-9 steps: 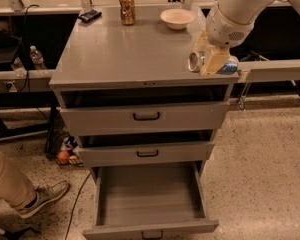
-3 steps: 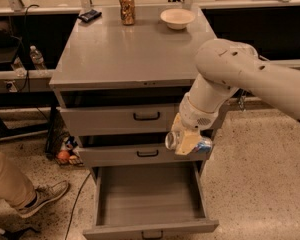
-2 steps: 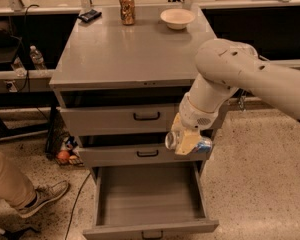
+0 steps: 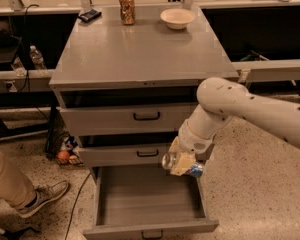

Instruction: Place redbull can into bottom drawer

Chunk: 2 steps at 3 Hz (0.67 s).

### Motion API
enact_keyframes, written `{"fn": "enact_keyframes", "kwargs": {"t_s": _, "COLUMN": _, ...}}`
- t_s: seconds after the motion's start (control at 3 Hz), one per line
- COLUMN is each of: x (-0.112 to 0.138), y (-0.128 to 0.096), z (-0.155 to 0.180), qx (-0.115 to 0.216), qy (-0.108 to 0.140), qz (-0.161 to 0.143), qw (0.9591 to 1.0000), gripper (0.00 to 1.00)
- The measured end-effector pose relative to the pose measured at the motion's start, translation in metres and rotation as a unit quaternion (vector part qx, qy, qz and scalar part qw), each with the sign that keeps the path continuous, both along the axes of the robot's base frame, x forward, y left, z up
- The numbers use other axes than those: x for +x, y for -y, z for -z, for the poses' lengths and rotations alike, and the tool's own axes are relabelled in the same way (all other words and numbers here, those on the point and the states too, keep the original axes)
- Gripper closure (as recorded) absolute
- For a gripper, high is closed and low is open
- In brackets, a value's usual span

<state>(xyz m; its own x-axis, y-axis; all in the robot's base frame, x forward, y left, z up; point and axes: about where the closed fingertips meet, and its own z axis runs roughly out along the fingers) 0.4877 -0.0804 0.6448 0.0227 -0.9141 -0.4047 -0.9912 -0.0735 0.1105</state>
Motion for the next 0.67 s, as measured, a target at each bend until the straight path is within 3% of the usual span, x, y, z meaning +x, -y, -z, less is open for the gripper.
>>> {"fn": "enact_keyframes", "kwargs": {"t_s": 0.33, "x": -0.009, "y": -0.011, "z": 0.081, "qx": 0.029, "qy": -0.023, "qz": 0.019, "qw": 0.9991, "gripper": 1.00}}
{"fn": "enact_keyframes", "kwargs": {"t_s": 0.67, "x": -0.005, "y": -0.024, "z": 0.141, "qx": 0.061, "qy": -0.012, "qz": 0.049, "qw": 0.9969, "gripper": 1.00}}
